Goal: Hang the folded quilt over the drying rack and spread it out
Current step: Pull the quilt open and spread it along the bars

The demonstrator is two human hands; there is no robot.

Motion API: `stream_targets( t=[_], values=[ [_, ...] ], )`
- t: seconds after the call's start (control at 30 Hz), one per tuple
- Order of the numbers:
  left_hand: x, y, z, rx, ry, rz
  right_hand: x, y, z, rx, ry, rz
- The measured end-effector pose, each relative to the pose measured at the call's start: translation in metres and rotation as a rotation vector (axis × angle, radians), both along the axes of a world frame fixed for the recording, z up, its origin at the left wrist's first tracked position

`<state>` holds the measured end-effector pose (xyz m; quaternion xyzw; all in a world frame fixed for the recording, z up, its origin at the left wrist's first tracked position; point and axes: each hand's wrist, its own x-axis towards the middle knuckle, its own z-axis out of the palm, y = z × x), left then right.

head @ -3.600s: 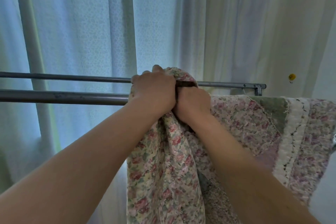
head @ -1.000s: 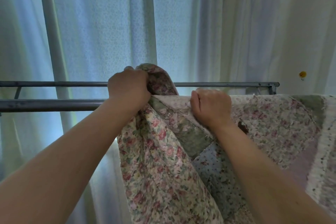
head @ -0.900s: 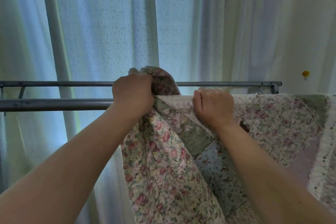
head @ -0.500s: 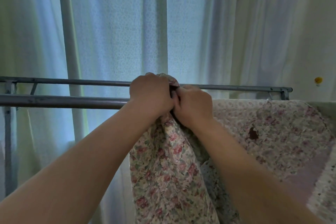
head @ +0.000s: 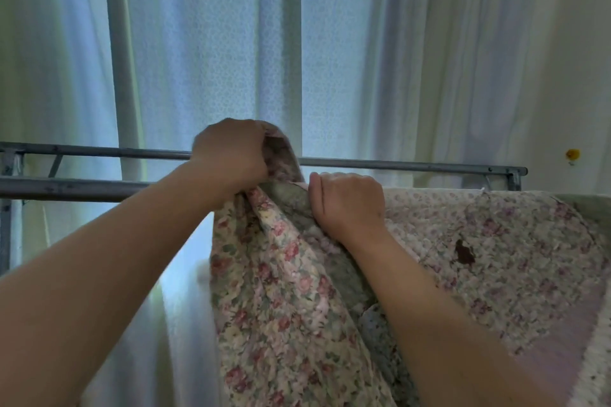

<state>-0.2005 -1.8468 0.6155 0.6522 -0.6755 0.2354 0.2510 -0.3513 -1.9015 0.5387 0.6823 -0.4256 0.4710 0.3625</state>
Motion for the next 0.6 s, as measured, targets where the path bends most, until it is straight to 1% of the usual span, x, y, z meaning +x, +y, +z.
stream_targets(
  t=[0.1,0.23,0.4,0.53,0.6],
  values=[
    [0.034,0.008,-0.011,-0.017,0.02,0.133,0.0,-0.002,-0.001,-0.001,-0.006,0.025],
    [0.038,0.018,-0.036,-0.134,-0.116,0.227,0.003,-0.002,-0.002,0.003,-0.023,0.018],
    [0.037,0.017,-0.04,-0.218,-0.237,0.251,0.002,0.001,-0.004,0.001,-0.036,-0.002],
    [0.041,0.022,-0.048,-0.242,-0.261,0.235,0.011,0.009,-0.003,0.095,-0.058,0.019],
    [0.04,0.023,-0.049,-0.229,-0.269,0.21,0.021,0.013,0.002,0.116,-0.037,0.056]
  ],
)
